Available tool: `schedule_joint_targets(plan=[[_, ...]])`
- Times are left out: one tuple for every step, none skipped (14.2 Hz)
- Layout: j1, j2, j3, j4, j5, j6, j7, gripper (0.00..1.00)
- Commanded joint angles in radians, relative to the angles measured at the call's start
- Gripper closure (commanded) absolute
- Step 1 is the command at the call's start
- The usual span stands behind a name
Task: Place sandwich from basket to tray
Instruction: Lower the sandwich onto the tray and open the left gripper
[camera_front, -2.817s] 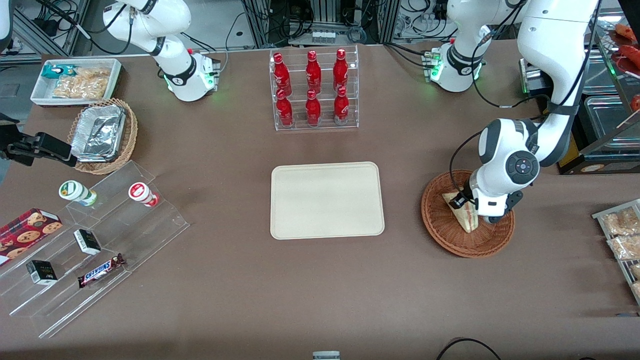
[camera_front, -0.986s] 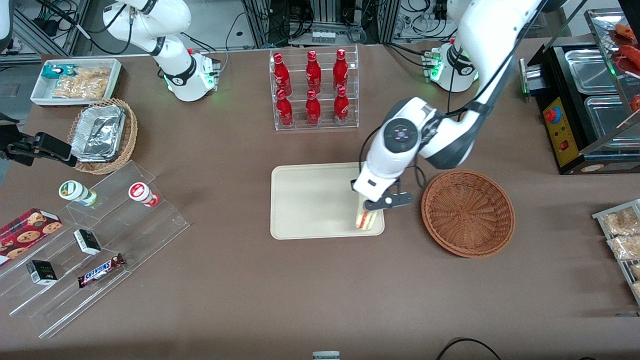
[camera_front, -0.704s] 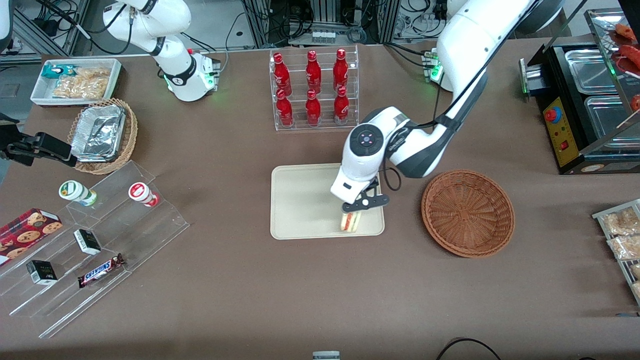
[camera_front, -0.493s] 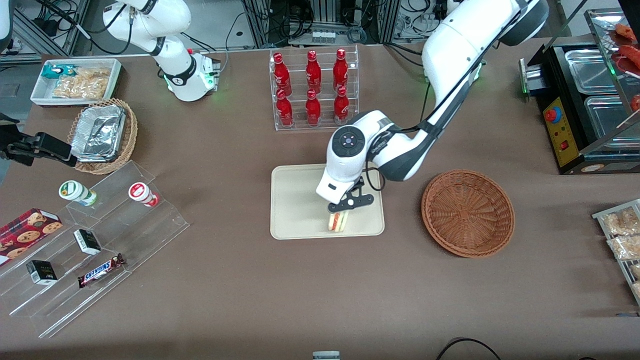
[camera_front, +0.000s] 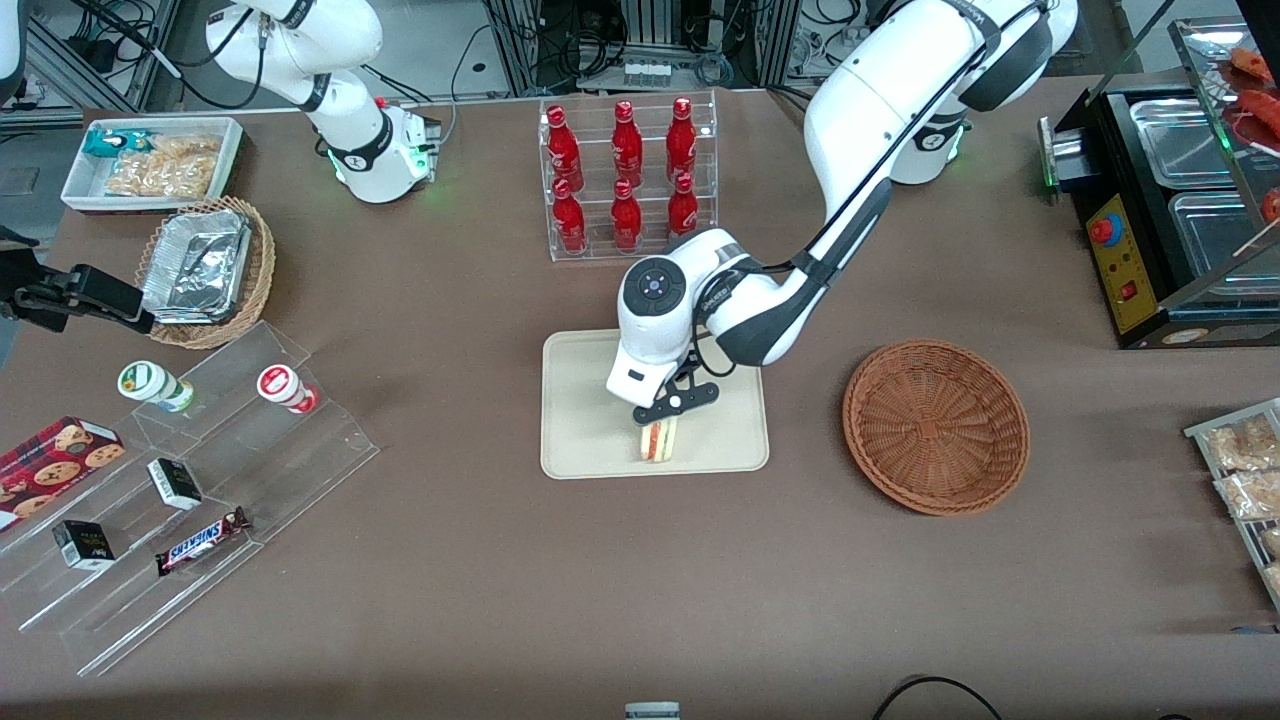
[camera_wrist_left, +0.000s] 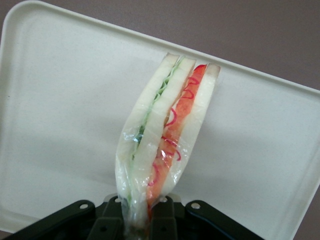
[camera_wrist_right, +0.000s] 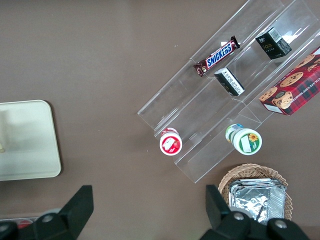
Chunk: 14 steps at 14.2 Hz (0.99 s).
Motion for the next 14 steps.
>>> schedule_joint_targets(plan=[[-0.026,0.027,0.014,0.041,0.015,-0.012,-0.021,0.80],[-0.026,0.030,0.014,0.041,0.015,-0.010,-0.015,0.58],[-0.026,0.033,0.016,0.041,0.016,-0.010,-0.010,0.07],[-0.026,0.033,0.017,0.041,0.016,-0.010,-0.010,0.00],[-0.027,0.028,0.032,0.041,0.016,-0.010,-0.012,0.00],[-0.038,0.019,0.064,0.041,0.012,-0.009,-0.018,0.00],[-0.039,0.004,0.097,0.046,0.004,-0.007,-0.019,0.00],[-0.039,-0.005,0.102,0.055,0.003,-0.001,-0.019,0.00],[-0.038,-0.024,0.105,0.056,0.004,0.002,-0.015,0.00],[-0.038,-0.037,0.117,0.058,0.004,0.002,-0.013,0.00],[-0.039,-0.051,0.135,0.061,0.003,0.003,-0.018,0.00],[-0.039,-0.062,0.144,0.061,0.001,0.003,-0.022,0.00],[-0.039,-0.076,0.145,0.061,0.004,0.003,-0.021,0.00],[-0.038,-0.099,0.146,0.060,0.007,0.000,-0.013,0.00]])
